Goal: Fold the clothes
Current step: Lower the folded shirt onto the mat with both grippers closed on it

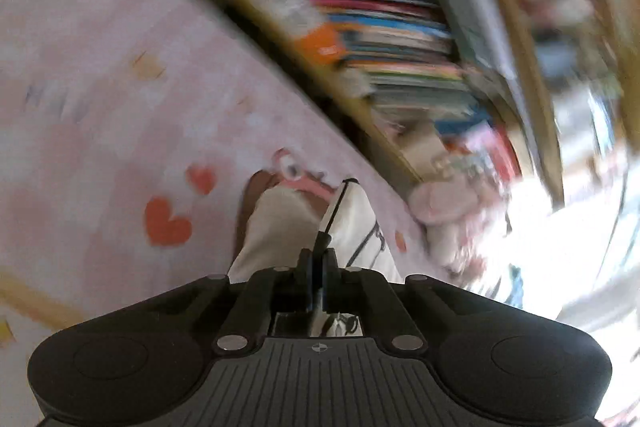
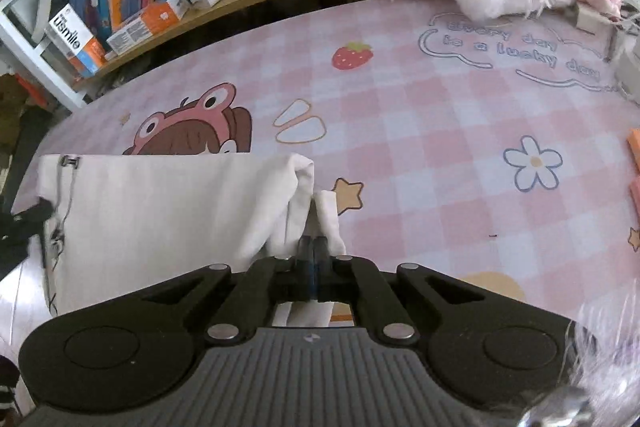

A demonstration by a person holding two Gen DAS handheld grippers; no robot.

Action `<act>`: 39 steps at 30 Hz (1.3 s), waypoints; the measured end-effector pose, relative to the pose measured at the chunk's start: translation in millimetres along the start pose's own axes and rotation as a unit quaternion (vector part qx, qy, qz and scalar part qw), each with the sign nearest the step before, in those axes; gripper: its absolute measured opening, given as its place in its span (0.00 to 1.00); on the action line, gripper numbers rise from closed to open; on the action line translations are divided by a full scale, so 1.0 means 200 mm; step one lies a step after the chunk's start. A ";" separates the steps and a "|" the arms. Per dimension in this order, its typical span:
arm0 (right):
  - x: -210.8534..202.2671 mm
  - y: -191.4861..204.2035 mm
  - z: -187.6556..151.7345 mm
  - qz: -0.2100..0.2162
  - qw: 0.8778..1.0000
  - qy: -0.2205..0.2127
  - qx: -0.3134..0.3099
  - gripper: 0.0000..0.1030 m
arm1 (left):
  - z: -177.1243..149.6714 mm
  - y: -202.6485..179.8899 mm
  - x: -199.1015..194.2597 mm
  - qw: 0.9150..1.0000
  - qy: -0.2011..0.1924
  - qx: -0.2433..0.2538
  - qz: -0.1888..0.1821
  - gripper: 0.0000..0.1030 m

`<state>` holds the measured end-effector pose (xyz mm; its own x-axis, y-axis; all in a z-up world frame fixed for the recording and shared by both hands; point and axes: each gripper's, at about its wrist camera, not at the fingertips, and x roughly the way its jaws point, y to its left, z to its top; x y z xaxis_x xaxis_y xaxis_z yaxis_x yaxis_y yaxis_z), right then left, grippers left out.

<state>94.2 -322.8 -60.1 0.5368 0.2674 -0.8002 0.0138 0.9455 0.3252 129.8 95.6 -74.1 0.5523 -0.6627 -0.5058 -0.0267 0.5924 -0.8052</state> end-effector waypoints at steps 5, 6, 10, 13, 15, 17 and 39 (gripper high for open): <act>-0.05 0.01 -0.01 -0.001 1.000 -0.014 0.022 0.02 | 0.02 0.09 0.03 0.998 -0.002 -0.054 0.011 0.08; -0.09 0.00 -0.01 0.002 0.999 -0.023 0.034 0.03 | 0.02 0.08 0.02 0.999 -0.005 -0.047 0.009 0.11; -0.20 0.00 -0.04 0.025 0.995 -0.055 0.077 0.25 | 0.02 0.02 -0.06 1.000 -0.010 0.015 0.021 0.39; -0.25 0.02 -0.05 0.048 0.993 -0.061 0.093 0.31 | 0.00 -0.02 -0.12 0.998 -0.010 0.059 0.031 0.43; -0.26 0.04 -0.06 0.058 0.992 -0.055 0.102 0.31 | -0.01 -0.03 -0.14 0.997 -0.008 0.072 0.032 0.44; -0.22 0.07 -0.07 0.057 0.993 -0.037 0.095 0.31 | -0.02 -0.04 -0.14 0.996 -0.005 0.079 0.034 0.44; -0.12 0.05 -0.15 0.034 0.994 -0.018 0.100 0.04 | 0.02 -0.13 -0.09 0.991 -0.015 0.124 0.046 0.70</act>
<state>56.6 -313.2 -53.2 0.5717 0.3193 -0.7558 0.1422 0.8687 0.4745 124.2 93.9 -42.6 0.5818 -0.5881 -0.5618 0.1243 0.7469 -0.6532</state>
